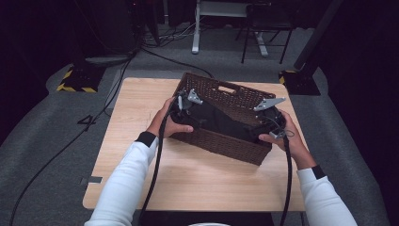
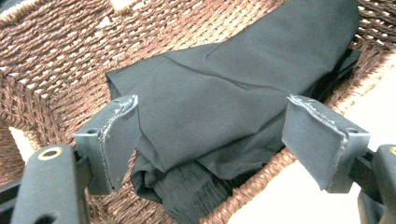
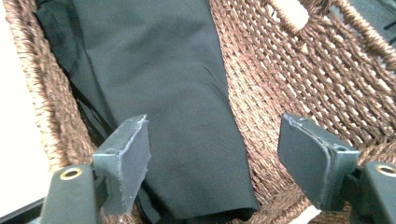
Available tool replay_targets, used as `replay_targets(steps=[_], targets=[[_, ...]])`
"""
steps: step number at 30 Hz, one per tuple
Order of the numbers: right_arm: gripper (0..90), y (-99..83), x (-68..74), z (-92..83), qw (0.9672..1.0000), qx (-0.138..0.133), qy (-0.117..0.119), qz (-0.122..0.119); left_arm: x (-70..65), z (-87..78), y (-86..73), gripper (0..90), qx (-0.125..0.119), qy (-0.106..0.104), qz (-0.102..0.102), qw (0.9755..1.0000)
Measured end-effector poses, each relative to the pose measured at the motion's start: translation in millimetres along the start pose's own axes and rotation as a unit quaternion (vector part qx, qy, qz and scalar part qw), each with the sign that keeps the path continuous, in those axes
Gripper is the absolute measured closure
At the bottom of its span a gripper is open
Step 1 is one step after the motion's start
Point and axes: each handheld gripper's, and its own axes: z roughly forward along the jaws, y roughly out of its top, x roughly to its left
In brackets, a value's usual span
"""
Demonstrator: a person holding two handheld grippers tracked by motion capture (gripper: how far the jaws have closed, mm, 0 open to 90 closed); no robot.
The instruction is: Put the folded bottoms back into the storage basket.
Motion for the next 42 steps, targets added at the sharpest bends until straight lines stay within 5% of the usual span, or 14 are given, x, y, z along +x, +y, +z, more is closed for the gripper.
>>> replay_targets(steps=[24, 42], targets=[[26.3, -21.5, 4.6, -37.9, 0.9989, -0.034, -0.022, -0.025, -22.3, -36.9, -28.8, 19.7, -0.034, 0.018, 0.028, 0.9989], [26.5, -47.8, 3.2, -59.8, 0.9981, -0.047, -0.034, -0.02, -31.5, -52.1, -61.5, 19.7, -0.026, 0.033, 0.033, 0.9986]])
